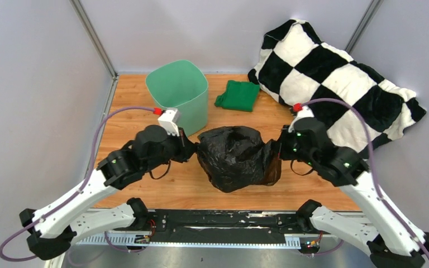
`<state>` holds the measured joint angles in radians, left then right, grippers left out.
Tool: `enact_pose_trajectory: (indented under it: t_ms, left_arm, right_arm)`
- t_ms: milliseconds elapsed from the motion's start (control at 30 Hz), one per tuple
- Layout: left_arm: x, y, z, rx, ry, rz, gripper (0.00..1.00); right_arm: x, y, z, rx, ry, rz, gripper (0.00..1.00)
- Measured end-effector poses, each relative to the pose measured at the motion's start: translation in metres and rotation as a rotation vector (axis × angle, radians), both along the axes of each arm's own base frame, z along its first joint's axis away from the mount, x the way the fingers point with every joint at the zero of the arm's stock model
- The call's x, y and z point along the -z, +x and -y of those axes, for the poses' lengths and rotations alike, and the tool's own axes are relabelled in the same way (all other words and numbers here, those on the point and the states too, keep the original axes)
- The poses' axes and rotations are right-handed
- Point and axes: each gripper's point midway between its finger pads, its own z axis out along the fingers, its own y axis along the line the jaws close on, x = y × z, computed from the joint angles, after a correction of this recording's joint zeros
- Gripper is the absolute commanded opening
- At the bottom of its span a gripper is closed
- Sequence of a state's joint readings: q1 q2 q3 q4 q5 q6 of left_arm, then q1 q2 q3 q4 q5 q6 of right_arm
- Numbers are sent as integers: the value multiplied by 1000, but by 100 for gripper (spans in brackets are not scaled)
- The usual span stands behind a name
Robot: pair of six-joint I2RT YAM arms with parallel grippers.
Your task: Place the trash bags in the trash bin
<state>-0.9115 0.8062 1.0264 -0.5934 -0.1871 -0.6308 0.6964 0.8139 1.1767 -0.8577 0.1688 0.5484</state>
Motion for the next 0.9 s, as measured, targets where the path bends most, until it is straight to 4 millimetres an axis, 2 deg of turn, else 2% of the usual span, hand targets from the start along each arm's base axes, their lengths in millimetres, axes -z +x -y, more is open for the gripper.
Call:
enact_pose_trajectory:
  t_ms: [33,133,200,233,300,367,467,500,567,667,700,733,800,833,900]
  left_arm:
    - [14,1,3,1,28,-31,0]
    - [64,-3,6,13,115,-138,0]
    - [93,-13,0,22,162,-204,0]
    - [103,-19,-5,25,171,-227,0]
    - [110,-31,-12,40,165,-252,0]
    - [102,-42,-14,73,120,-252,0]
    - [69,-53,-9,138,36,-221,0]
    - [52,-54,-7,157,10,-199,0]
    - [6,-52,-1,181,-53,-126,0]
    - [-56,-39,3,163,-112,-16,0]
    - [-75,-32,5,148,-122,22,0]
    - [-88,-24,8,130,-125,50,0]
    - [-93,-6,17,93,-104,65,0]
    - [-82,3,23,84,-73,45,0]
    - [-45,17,34,74,10,-20,0]
  right_arm:
    - [8,0,0,0,-16,-20,0]
    - [75,-9,-1,-14,-112,-191,0]
    - [107,-22,5,-15,-156,-281,0]
    - [118,-30,9,-14,-168,-312,0]
    - [117,-41,16,-12,-157,-321,0]
    - [96,-45,17,-17,-111,-279,0]
    - [47,-43,12,-41,-35,-194,0]
    - [25,-40,9,-52,-9,-152,0]
    - [-18,-31,4,-67,26,-68,0]
    - [-64,-9,0,-49,20,34,0]
    - [-72,-1,-2,-40,5,53,0]
    - [-73,10,-4,-29,-19,58,0]
    - [-57,27,-10,-17,-72,22,0]
    - [-37,34,-14,-15,-107,-19,0]
    - [10,38,-17,-23,-177,-125,0]
